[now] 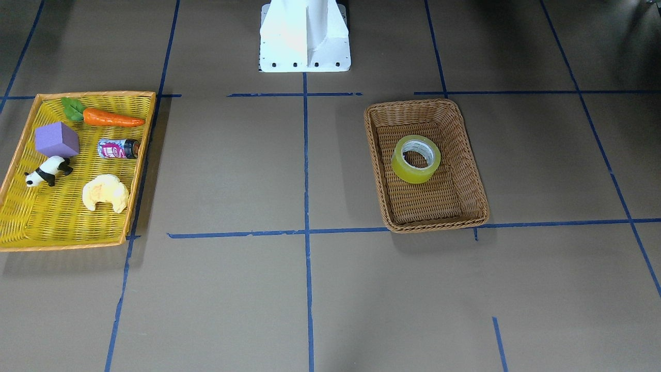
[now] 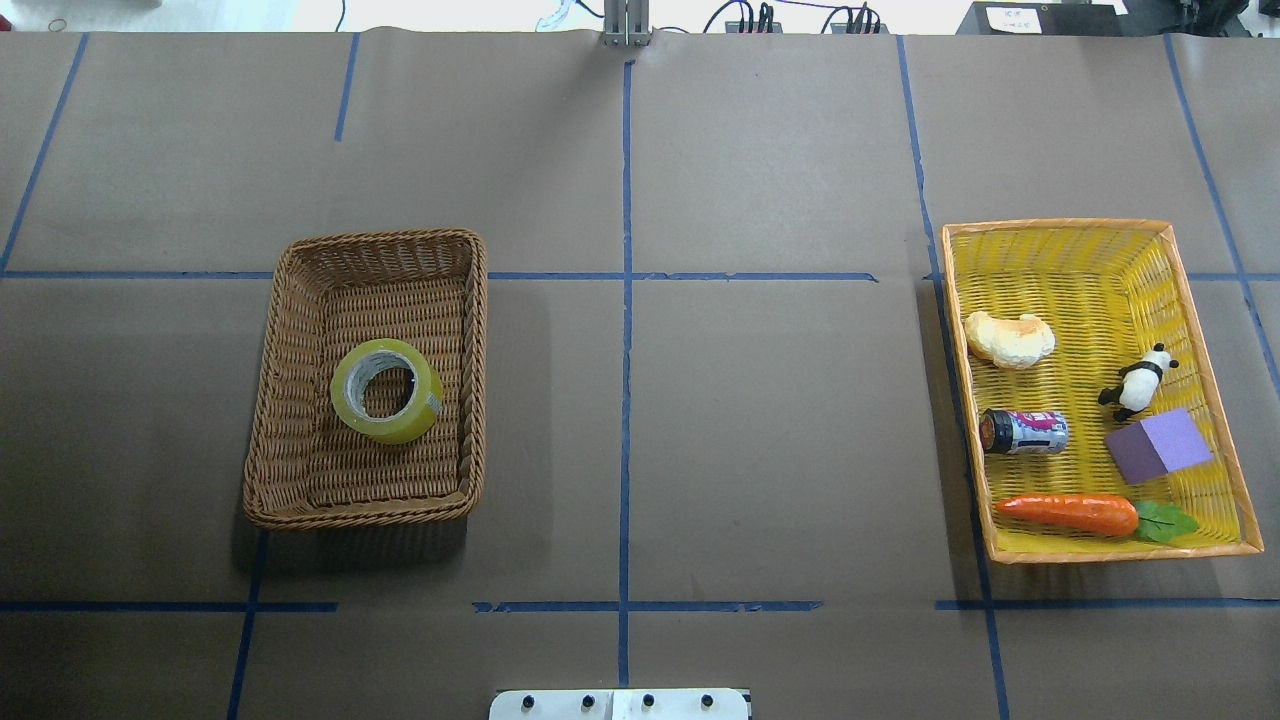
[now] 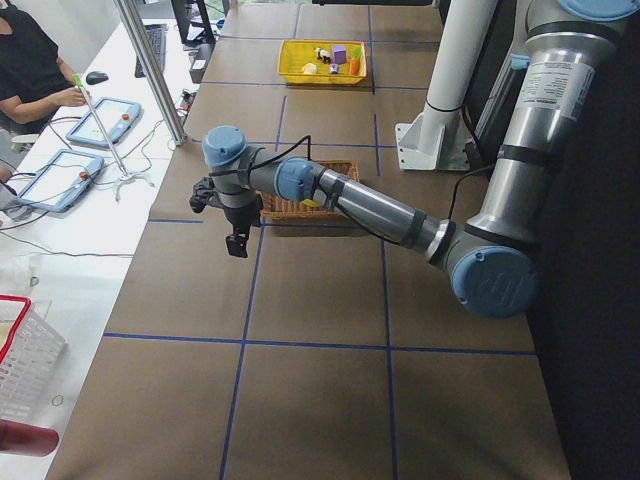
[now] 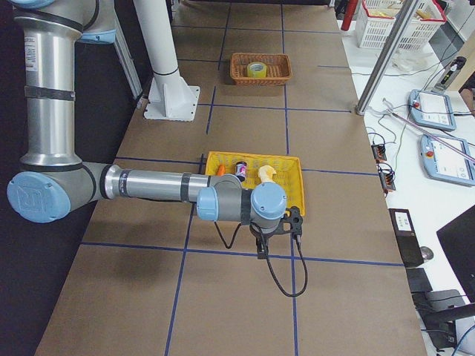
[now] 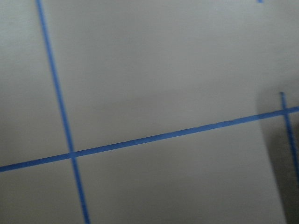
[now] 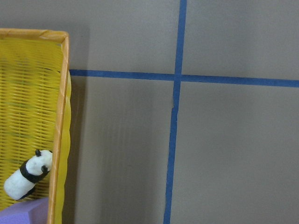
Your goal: Move tape to another basket
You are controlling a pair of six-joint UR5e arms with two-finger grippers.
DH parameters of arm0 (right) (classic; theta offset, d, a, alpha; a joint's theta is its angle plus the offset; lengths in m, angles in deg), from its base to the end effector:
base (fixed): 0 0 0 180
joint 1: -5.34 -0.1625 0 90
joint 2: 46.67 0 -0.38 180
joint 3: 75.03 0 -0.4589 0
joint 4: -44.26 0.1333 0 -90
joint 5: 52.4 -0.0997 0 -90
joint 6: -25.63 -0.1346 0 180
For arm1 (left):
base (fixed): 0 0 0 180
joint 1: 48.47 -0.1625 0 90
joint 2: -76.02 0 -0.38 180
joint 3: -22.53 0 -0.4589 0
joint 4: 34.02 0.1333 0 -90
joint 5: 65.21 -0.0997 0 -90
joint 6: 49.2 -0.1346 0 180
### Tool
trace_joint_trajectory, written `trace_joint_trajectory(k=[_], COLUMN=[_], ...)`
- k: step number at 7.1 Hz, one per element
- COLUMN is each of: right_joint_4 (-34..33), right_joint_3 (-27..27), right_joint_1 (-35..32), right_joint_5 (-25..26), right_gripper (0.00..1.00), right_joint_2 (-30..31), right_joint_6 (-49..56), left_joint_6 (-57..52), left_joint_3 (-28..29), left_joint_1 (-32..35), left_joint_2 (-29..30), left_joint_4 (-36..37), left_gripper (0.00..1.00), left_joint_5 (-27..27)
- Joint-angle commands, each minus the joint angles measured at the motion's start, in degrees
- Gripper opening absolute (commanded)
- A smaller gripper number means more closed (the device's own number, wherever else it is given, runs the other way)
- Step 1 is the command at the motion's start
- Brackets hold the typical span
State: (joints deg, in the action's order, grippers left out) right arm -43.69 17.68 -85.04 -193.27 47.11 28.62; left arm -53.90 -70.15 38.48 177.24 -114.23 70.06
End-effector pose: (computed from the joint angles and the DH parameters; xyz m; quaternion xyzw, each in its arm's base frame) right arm 0.0324 -0.5347 0.6335 0.0203 -0.4291 -0.0242 0.9027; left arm -0.0043 -0.6268 0.5123 0.0386 0.3841 0.0761 0.9193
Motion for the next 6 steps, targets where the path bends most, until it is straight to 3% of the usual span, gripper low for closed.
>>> trace_joint_trajectory(k=[1,6], right_joint_4=[0.1,0.1], right_joint_3=[0.2,0.2], right_joint_1=[-0.1,-0.1], right_joint_5=[0.2,0.2], right_gripper=[1.0,1.0], right_joint_2=[-0.7,-0.8], right_joint_6=[-0.1,-0.1], left_joint_6=[-9.2,-9.1], left_joint_3=[7.7,10.1], left_joint_1=[4.5,4.5], left_joint_2=[-0.8,-6.6], left_joint_4=[-0.8,-6.4], left_gripper=[1.0,1.0], left_joint_5=[0.3,0.7])
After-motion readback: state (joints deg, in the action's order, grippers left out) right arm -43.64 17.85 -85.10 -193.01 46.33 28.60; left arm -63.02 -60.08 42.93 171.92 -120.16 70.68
